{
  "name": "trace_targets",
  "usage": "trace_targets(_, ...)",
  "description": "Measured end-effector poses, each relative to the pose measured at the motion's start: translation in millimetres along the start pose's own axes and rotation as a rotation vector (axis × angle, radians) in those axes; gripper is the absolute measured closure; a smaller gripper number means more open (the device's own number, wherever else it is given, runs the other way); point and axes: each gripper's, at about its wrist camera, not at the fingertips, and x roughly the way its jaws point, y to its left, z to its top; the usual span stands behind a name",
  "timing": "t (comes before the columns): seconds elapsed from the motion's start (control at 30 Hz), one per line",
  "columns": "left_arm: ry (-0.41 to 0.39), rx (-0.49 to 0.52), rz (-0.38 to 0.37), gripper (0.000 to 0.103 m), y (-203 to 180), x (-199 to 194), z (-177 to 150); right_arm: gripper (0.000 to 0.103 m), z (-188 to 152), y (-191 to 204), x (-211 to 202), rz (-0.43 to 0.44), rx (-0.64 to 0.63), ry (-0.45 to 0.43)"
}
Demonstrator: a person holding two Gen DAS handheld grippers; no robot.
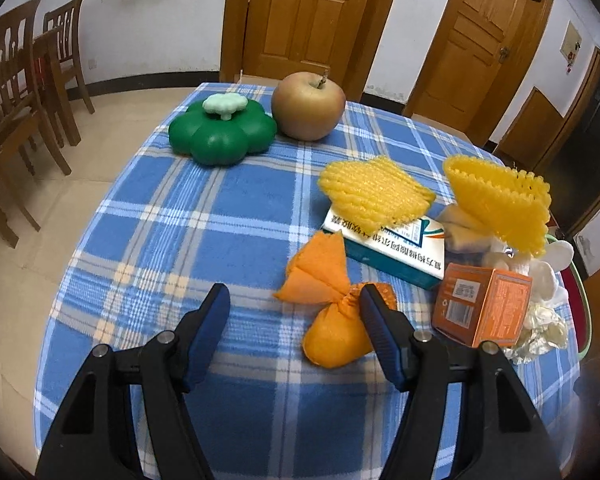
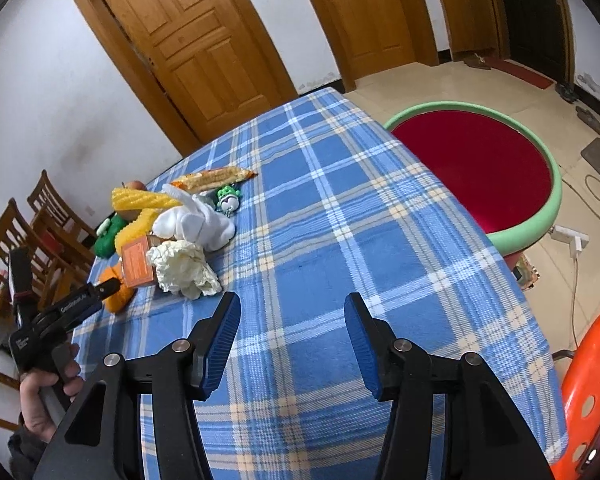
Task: Collect trash
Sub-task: 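Grasp the orange cloth item with the left tool while the right tool grasps the cream plastic bag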
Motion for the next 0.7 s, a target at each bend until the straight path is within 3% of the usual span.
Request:
trace_targets(0.07, -0.001, -0.001, -0.023, 0.049, -2, -1, -1, 0.048, 1, 4, 5, 0.000, -0.011, 0.010)
trace_targets(0.23, 0.025, -0.031, -0.096, 0.049, -5, -2, -6, 0.048, 6, 21, 16, 0.020, -0.043, 0.014)
trace_targets(0.4, 0.021, 0.016, -0.118, 0.053, -16, -4, -12, 0.048, 10, 44, 29, 0.055, -0.087, 0.025)
trace_targets(0.57, 0.028, 0.037, -0.178, 0.080, -23, -4, -15, 0.048, 12, 60, 36, 0.077, -0.118, 0.029)
trace_targets(0.7, 0.021, 0.042, -0.203, 0.083, -25, -8, -14, 0.048, 13, 66, 42, 0.082, -0.130, 0.042)
